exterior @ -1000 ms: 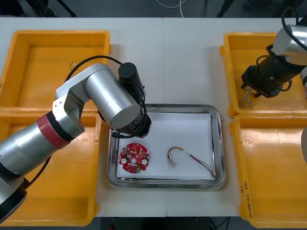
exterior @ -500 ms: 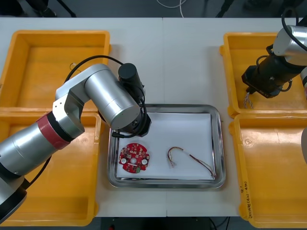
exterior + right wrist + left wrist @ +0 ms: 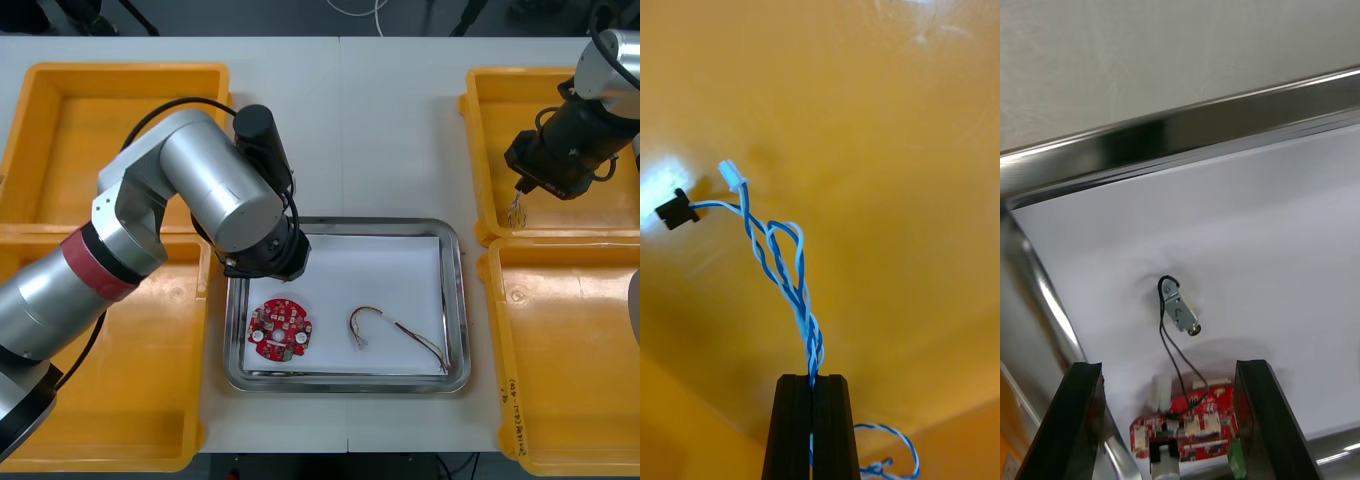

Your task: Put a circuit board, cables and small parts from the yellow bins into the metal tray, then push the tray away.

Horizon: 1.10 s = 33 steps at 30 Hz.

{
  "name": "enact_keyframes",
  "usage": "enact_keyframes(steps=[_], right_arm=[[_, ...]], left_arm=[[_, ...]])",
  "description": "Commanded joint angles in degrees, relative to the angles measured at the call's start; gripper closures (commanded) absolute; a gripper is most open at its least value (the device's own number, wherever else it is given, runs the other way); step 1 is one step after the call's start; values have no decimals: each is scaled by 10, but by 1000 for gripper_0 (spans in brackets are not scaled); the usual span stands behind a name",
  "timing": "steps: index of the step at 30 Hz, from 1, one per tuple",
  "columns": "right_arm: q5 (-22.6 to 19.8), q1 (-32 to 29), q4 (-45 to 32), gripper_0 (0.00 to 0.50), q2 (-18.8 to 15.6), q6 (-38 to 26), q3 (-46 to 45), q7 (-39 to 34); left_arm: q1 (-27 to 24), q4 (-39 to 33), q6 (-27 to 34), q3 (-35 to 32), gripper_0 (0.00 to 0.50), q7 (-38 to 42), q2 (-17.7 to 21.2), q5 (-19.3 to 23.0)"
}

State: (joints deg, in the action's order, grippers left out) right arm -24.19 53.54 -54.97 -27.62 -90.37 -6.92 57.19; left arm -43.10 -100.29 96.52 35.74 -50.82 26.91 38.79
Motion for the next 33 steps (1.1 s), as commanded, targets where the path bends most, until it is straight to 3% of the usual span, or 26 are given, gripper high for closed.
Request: enact_keyframes(steps=[1,9,16,27,33], right_arm=[[9,-3,-56,500,-9,-43,-14,-17],[17,-3,-139,500,-16,-137,-55,-6],[23,-3,-204,500,-22,-196,-72,6],[15,-27,-313,500,-29,-196,-71,37],[-6,-55,-375,500,-30,-196,-71,100]], left_arm=[[-32,-44,52,-49,0,44,10,16],[-65,-51,135,-132,0,28,24,51],[-78,-50,135,-190,0,12,48,51],[-92,4,135,-254,0,-92,82,46],[-108,65,135,-278,0,-175,84,10]])
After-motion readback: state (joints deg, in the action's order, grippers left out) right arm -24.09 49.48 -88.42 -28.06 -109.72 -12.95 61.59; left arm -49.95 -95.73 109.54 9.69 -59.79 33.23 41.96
